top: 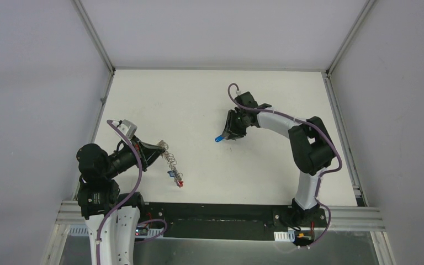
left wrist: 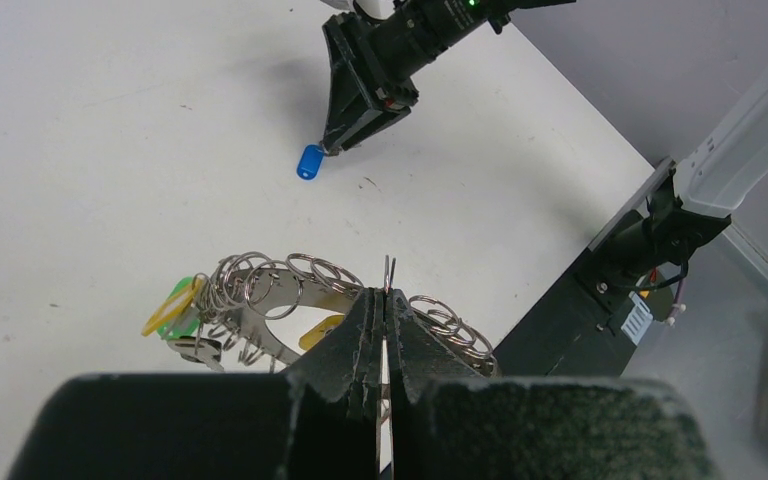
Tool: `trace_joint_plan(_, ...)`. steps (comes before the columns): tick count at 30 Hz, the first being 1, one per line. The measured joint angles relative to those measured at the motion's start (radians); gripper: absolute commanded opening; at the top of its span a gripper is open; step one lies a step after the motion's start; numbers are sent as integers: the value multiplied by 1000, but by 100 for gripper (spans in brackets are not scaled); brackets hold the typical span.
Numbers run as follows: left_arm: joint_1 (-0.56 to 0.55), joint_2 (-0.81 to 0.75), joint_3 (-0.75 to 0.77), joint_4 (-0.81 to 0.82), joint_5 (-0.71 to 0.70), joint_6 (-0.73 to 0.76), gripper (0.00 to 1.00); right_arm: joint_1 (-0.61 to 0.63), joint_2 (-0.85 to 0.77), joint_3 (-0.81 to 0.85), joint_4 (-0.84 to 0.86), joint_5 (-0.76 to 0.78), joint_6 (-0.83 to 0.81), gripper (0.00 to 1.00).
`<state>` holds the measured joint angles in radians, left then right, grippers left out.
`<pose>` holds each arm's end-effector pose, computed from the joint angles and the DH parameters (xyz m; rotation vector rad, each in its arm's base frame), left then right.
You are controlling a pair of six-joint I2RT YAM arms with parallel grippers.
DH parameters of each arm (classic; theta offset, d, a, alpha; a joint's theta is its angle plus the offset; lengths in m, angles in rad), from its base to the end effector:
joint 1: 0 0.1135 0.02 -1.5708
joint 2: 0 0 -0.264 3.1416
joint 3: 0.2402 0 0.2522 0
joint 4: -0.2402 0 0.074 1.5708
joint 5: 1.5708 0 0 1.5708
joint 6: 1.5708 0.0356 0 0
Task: Put the keys on the keyring
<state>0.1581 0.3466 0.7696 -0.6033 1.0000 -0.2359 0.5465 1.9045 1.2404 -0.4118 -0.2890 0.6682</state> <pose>0.0661 -0.0198 0.3417 0.4011 1.7084 -0.9235 0.3260 0.2102 0.1641 0.0677 2.8057 0.7395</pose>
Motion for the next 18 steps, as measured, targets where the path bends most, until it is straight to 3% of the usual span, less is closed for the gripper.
trace_joint_plan(10,0,15,0,-3,-4,-1,0,9,9,129,-128,46,-375,40)
trace_joint_plan(18,0,15,0,-3,-5,-1,0,89,168,294,-225,156,-585,40)
